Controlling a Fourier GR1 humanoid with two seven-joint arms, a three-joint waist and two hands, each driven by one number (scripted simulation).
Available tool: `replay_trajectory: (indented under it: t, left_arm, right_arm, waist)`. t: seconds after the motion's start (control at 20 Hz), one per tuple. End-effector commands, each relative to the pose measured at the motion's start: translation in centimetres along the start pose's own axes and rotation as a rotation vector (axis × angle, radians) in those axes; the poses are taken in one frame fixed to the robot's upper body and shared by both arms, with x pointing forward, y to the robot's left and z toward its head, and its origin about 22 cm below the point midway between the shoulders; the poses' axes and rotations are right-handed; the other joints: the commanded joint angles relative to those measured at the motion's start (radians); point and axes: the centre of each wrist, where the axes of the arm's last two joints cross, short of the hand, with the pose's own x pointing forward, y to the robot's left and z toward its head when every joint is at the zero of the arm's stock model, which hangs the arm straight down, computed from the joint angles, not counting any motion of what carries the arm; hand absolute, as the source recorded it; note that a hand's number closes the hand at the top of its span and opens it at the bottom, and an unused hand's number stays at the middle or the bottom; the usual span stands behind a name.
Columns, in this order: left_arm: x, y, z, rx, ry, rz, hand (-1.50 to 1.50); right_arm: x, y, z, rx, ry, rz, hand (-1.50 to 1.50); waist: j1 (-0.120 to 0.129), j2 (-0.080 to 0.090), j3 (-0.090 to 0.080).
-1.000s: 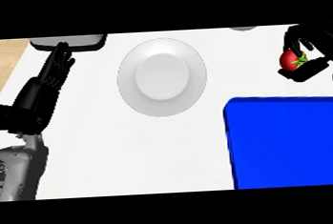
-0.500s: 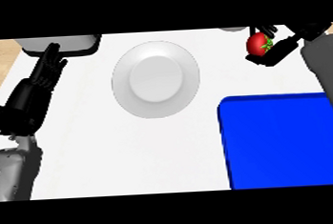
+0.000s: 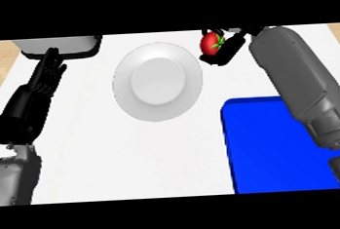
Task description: Pick the tomato from the tray and place it in the plate
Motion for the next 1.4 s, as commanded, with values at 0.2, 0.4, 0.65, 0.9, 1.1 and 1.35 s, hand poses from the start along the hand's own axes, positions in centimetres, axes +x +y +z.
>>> replay_trajectory:
  t: [0.2,0.4,0.65,0.9,1.1,1.35]
  left_arm:
    - [-0.5,0.1,0.2,-0.013,-0.001,-0.003,0.0]
    - [0.3,0.2,-1.0,0.0,-0.011,0.011,0.0]
    - [1.5,-1.0,-3.7,-0.027,-0.029,-0.007,0.0]
    - [0.5,-1.9,-2.3,-0.069,-0.028,0.004,0.0]
    - [2.6,-1.6,-3.7,-0.079,-0.053,0.004,0.0]
    - [0.2,-3.1,-2.2,-0.11,-0.046,0.007,0.0]
  right_arm:
    - [4.0,7.2,-5.4,0.053,0.039,-0.042,1.5]
    - [3.9,9.7,-5.8,0.067,0.052,0.004,1.5]
    - [3.7,11.4,-5.7,0.072,0.099,0.08,1.5]
    - [2.2,12.4,-4.6,0.062,0.211,-0.029,1.5]
    - [2.9,11.8,-5.4,0.109,0.235,-0.055,-1.5]
    - [1.5,13.0,-3.9,0.038,0.181,-0.211,-1.5]
  waist:
    - [0.004,0.003,0.0]
    - [0.003,0.006,0.0]
    - [0.048,0.019,-0.001]
    - [0.072,0.022,0.0]
    - [0.092,0.024,0.0]
    - [0.128,0.037,0.0]
